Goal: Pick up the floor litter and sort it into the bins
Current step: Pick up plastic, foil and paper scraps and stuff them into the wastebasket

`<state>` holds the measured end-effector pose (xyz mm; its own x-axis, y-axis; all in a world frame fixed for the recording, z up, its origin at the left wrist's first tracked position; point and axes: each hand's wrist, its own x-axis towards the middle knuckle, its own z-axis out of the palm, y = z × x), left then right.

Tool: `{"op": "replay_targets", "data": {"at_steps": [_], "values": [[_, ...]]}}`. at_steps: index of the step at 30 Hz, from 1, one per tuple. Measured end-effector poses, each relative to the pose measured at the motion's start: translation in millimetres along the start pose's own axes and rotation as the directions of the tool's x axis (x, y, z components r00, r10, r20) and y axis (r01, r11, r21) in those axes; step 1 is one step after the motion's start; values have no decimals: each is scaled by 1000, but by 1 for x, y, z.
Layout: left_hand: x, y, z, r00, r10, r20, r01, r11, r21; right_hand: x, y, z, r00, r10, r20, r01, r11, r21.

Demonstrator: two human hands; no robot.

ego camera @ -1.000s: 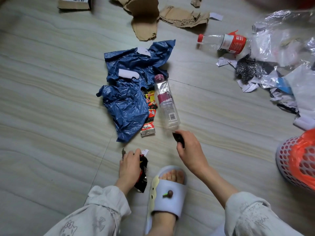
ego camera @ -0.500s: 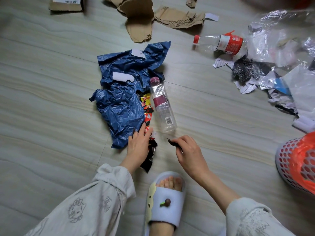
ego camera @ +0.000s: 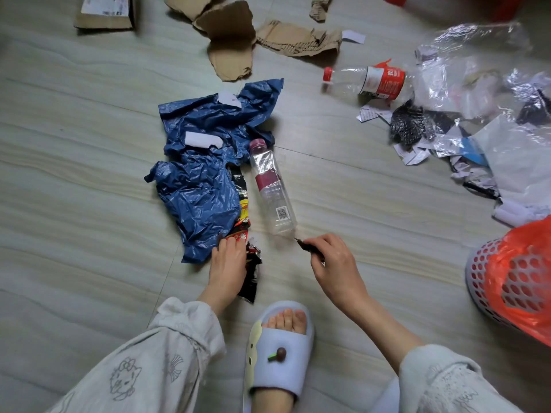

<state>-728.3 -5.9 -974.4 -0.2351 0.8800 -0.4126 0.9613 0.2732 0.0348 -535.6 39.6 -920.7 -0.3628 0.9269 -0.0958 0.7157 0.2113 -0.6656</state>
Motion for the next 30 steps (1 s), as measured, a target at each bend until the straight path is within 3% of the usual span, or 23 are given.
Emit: {"op": "replay_targets", "data": {"at_steps": [5, 8, 11, 15, 18, 20, 22, 25, 28, 30], "values": [[3, 3, -23, 991, -130, 5, 130, 988, -83, 12, -4, -18, 999, -36, 5, 36, 998, -53], [-5, 1, -46, 988, -139, -68, 124, 973, -193, 15, -11, -35, 999, -50, 0, 50, 996, -79], [-14, 7, -83, 976, -45, -214, -26, 947, -320, 19, -23, -68, 997, 0, -74, -2, 999, -34], [-31, 54, -162, 912, 76, -404, -286, 823, -490, 27, -35, -149, 975, 60, -213, -66, 998, -21], [-39, 108, -218, 841, 197, -503, -444, 784, -434, 24, -32, -217, 948, 83, -307, -101, 994, -43], [-43, 155, -248, 750, 319, -579, -589, 720, -367, 6, -20, -266, 913, 121, -391, -145, 989, -34], [-47, 196, -268, 732, 348, -586, -636, 658, -403, -15, -4, -298, 871, 205, -446, -222, 975, 14], [-60, 272, -285, 744, 453, -491, -667, 539, -514, -59, 36, -340, 732, 386, -561, -343, 921, 186], [-72, 340, -286, 601, 615, -511, -796, 399, -455, -93, 75, -360, 611, 514, -603, -423, 855, 300], [-82, 379, -279, 600, 649, -468, -784, 359, -507, -109, 96, -370, 520, 592, -615, -470, 800, 373]]}}
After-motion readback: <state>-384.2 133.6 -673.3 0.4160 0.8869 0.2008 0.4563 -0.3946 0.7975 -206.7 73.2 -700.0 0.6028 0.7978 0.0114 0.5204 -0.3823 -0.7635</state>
